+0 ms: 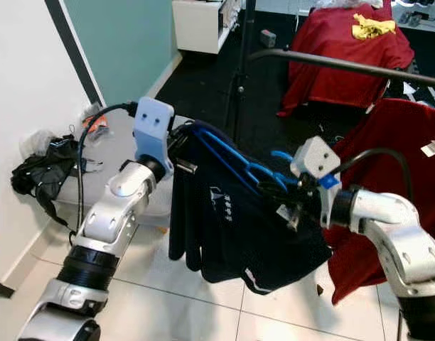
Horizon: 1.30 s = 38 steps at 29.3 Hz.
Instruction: Hang hanger
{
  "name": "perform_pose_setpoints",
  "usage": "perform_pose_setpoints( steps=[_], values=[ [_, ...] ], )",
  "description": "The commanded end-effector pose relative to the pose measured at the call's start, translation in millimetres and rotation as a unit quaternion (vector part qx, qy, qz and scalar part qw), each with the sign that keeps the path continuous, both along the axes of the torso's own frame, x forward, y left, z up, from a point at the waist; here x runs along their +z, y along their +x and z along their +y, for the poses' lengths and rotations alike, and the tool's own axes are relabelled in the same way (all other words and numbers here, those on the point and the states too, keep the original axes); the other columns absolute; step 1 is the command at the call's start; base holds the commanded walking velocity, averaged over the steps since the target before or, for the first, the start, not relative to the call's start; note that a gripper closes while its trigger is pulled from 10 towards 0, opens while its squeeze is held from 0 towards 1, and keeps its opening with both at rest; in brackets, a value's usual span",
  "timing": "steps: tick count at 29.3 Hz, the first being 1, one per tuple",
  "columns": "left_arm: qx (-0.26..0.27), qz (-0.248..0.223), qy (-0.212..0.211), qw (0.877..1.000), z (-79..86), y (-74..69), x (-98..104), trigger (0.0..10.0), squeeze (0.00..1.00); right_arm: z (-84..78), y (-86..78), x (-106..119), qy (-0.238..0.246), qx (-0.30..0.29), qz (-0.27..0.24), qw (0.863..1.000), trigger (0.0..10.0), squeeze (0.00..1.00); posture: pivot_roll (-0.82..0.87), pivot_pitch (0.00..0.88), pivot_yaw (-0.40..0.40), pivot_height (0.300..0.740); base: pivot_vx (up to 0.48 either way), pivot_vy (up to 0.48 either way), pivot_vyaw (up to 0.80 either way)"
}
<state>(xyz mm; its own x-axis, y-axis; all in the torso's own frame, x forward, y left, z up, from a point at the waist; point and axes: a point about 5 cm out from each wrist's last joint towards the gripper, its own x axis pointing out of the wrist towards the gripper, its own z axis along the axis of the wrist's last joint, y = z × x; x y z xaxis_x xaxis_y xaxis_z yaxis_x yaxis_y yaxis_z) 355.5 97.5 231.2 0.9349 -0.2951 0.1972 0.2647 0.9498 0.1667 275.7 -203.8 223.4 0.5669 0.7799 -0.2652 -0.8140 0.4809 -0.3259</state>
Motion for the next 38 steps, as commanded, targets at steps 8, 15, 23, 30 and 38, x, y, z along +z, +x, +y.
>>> perform_pose_setpoints(
  steps=[8,15,23,30,38],
  values=[
    [0.019,-0.018,0.001,1.000,8.5,1.4,4.7,0.0,0.00,-1.1,-16.6,-13.2,-0.021,0.017,0.040,0.999,0.0,0.00,0.00,0.176,-0.005,0.740,0.000,0.000,0.00],
    [0.029,-0.012,0.008,0.999,14.6,4.6,1.4,0.0,0.00,-11.5,-36.7,17.6,0.074,0.033,0.007,0.997,0.0,0.00,-0.01,0.179,-0.004,0.740,0.000,0.000,0.00],
    [0.051,-0.001,0.012,0.999,27.4,9.3,-3.2,0.0,0.00,-31.7,-53.4,31.6,0.103,0.030,-0.004,0.994,0.0,0.00,-0.01,0.180,-0.001,0.740,0.000,0.000,0.00],
    [-0.018,-0.007,-0.002,1.000,13.7,4.7,-1.7,0.0,0.00,-37.9,-40.3,38.1,0.116,-0.031,-0.056,0.991,0.0,0.00,-0.01,0.179,0.003,0.740,0.000,0.000,0.00],
    [-0.303,-0.024,-0.093,0.948,-57.0,-44.9,7.8,0.0,0.00,-21.2,-1.4,35.8,0.235,-0.137,-0.117,0.955,0.0,0.00,-0.01,0.172,-0.005,0.740,0.000,0.000,0.00]
  ],
)
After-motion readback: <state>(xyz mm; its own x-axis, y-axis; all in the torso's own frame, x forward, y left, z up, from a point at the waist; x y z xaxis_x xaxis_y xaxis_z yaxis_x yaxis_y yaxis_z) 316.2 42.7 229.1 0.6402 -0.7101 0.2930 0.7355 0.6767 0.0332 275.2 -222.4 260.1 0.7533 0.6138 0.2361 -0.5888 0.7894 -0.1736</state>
